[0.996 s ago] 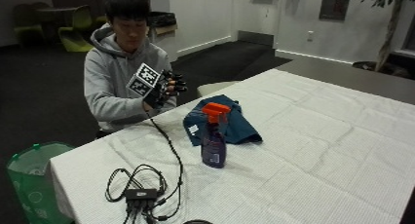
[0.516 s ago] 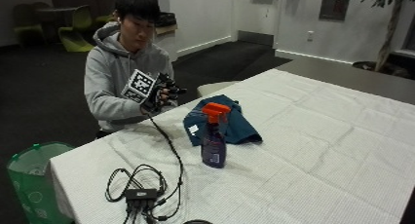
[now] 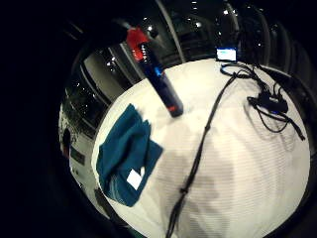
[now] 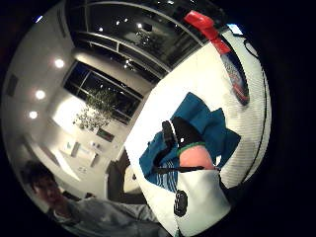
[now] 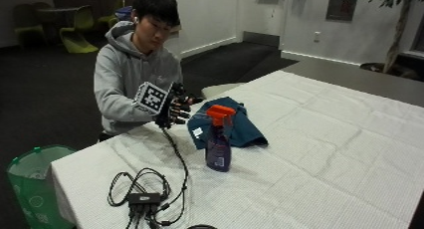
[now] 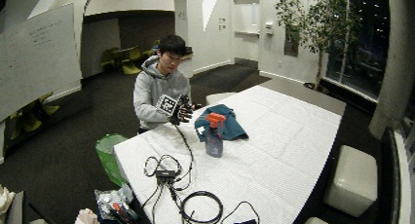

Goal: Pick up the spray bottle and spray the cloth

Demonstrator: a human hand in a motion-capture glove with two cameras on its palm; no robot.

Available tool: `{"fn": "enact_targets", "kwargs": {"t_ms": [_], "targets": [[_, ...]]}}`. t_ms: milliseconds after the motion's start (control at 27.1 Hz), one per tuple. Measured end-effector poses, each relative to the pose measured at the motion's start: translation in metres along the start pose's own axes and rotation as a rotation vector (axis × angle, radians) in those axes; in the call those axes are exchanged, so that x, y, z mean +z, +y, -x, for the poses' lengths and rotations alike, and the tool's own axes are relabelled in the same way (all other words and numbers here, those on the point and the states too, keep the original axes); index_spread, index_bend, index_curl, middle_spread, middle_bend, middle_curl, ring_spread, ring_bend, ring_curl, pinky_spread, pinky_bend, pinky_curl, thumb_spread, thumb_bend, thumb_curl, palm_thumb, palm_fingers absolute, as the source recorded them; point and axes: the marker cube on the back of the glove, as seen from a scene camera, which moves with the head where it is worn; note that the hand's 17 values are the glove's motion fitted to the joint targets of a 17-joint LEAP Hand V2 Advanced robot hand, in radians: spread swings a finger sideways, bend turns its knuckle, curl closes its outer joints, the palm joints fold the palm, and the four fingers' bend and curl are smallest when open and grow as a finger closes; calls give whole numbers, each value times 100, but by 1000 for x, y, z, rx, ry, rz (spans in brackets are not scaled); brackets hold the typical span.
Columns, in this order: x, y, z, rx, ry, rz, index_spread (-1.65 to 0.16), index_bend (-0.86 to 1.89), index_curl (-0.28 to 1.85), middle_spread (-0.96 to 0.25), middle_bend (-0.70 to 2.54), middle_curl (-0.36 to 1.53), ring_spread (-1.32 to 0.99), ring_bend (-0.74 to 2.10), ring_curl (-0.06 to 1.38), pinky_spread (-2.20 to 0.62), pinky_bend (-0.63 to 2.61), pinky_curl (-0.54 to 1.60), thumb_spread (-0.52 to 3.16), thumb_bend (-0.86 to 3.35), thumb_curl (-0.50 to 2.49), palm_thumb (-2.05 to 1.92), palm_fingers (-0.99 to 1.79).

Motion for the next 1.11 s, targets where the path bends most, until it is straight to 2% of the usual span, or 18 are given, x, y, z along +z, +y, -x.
{"fn": "enact_targets", "kwargs": {"t_ms": [74, 664, 885, 959, 1106], "targets": [[10, 1, -3, 34, -31, 3, -26, 7, 11, -1, 30, 39, 1, 45, 35, 20, 57, 38, 98, -3, 42, 72, 17], [64, -91, -35, 358, -268, -55, -26, 10, 13, 0, 33, 40, 1, 48, 35, 20, 57, 37, 96, -3, 41, 72, 19], [77, -105, -36, 411, -323, -50, -25, 13, 15, 0, 35, 40, 0, 48, 34, 20, 52, 35, 94, -3, 40, 72, 26], [79, -109, -36, 425, -340, -51, -25, 15, 16, -1, 36, 40, -1, 49, 34, 19, 50, 34, 94, -3, 40, 72, 32], [82, -120, -34, 457, -390, -58, -23, 29, 23, -4, 41, 41, -5, 52, 33, 14, 35, 29, 93, -3, 40, 73, 76]]}}
